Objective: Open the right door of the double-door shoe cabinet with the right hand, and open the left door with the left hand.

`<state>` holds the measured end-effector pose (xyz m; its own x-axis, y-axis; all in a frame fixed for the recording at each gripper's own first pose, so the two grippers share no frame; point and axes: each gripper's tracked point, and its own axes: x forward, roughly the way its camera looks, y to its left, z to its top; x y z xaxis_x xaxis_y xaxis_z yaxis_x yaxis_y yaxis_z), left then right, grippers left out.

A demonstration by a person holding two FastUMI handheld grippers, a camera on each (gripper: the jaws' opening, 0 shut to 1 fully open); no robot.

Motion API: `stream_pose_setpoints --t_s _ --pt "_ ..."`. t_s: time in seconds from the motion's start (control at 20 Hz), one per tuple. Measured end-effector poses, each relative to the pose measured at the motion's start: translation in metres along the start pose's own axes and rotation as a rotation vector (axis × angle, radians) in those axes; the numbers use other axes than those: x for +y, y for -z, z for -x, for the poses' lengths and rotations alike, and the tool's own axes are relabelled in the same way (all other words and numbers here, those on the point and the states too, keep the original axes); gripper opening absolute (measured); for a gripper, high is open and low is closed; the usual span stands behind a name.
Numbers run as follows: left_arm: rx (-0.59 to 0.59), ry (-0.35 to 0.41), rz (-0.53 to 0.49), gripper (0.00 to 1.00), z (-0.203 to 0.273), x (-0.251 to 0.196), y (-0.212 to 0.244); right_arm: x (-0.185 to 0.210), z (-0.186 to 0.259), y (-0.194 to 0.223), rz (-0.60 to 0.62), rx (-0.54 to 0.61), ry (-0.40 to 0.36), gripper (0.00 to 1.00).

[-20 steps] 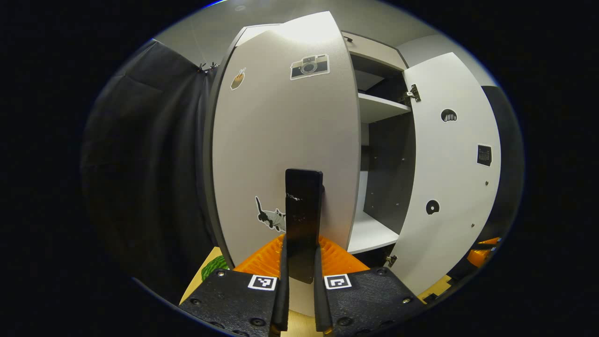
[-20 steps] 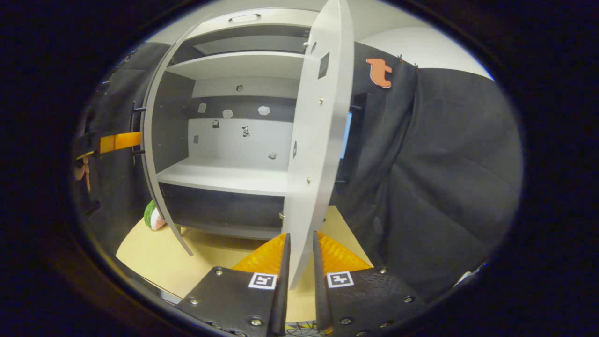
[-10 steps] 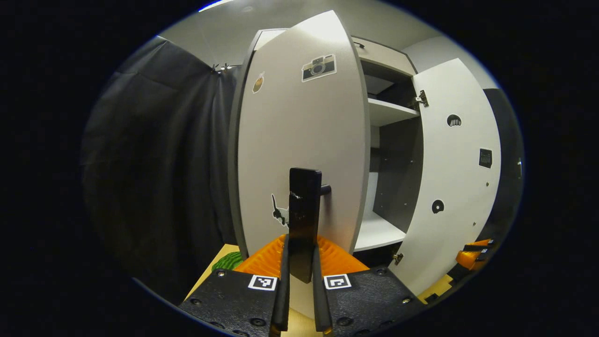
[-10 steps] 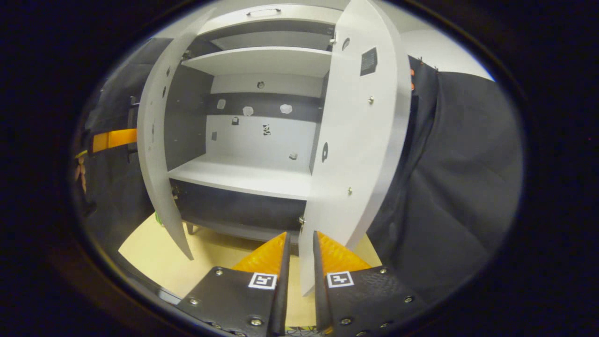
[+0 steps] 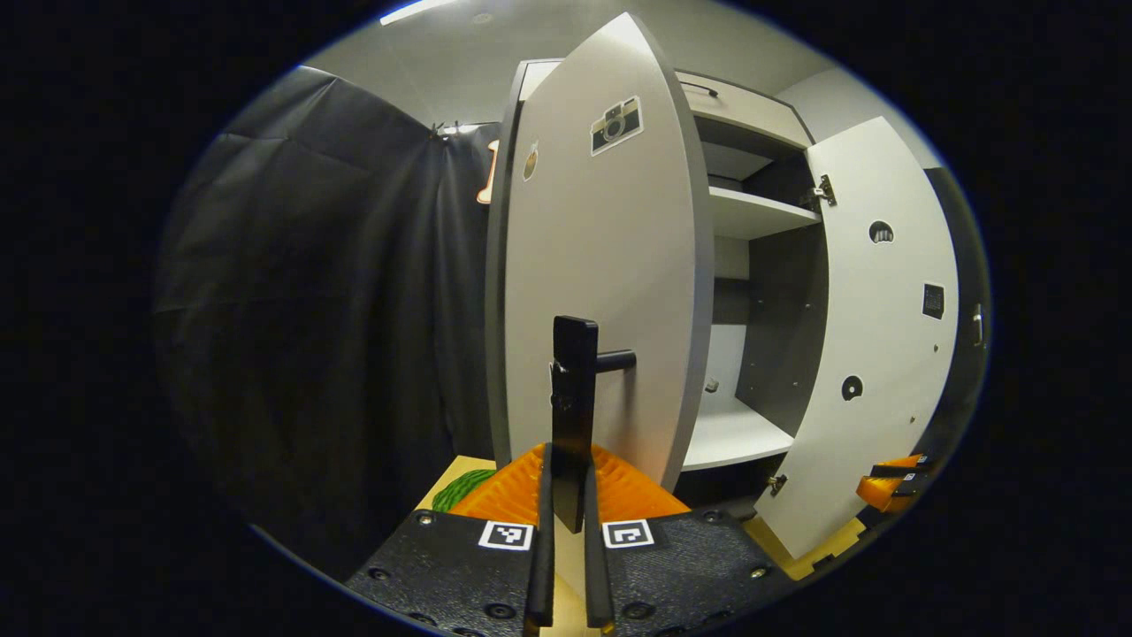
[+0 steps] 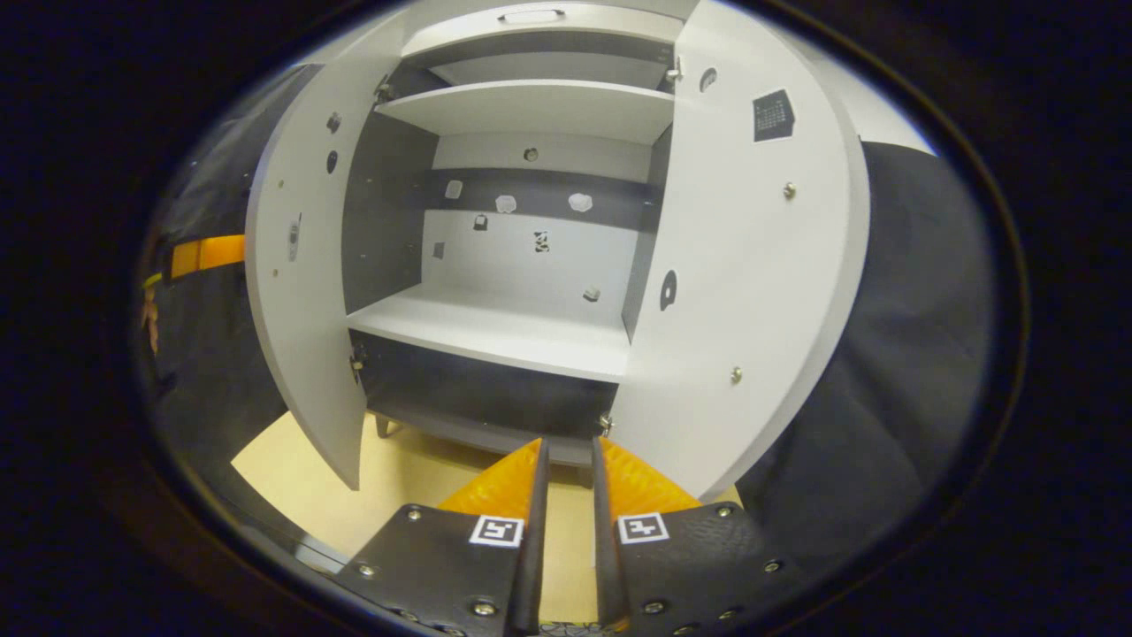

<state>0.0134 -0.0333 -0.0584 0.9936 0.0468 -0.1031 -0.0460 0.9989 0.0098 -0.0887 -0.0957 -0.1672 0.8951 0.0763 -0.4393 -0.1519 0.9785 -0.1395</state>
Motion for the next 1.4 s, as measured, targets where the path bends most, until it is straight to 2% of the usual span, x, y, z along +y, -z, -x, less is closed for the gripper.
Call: stream_pose_setpoints --t_s 0.3,0.45,0.8,1.0,1.05,1.4 --pt "0.004 -0.095 -0.008 0.05 0.005 0.023 0.001 0.009 -0.006 -0.003 0.005 -0.007 -0.037 0.25" --pt "0.002 -0.117 -0.004 0.01 0.007 0.033 0.0 0.015 -0.009 -0.001 0.004 -0.001 -0.053 0.25" --pt "-0.005 -0.126 -0.015 0.01 0.007 0.047 0.0 0.026 -0.013 -0.001 0.002 -0.001 -0.065 0.25" --pt "-0.012 -0.097 0.013 0.03 0.006 0.044 0.001 0.028 -0.015 0.004 -0.016 0.007 -0.057 0.25" --pt "-0.012 -0.091 0.009 0.01 0.005 0.046 0.0 0.029 -0.015 0.004 -0.021 0.009 -0.056 0.25" --pt "-0.021 -0.043 0.007 0.01 0.004 0.045 0.0 0.032 -0.015 0.003 -0.031 0.006 -0.054 0.25"
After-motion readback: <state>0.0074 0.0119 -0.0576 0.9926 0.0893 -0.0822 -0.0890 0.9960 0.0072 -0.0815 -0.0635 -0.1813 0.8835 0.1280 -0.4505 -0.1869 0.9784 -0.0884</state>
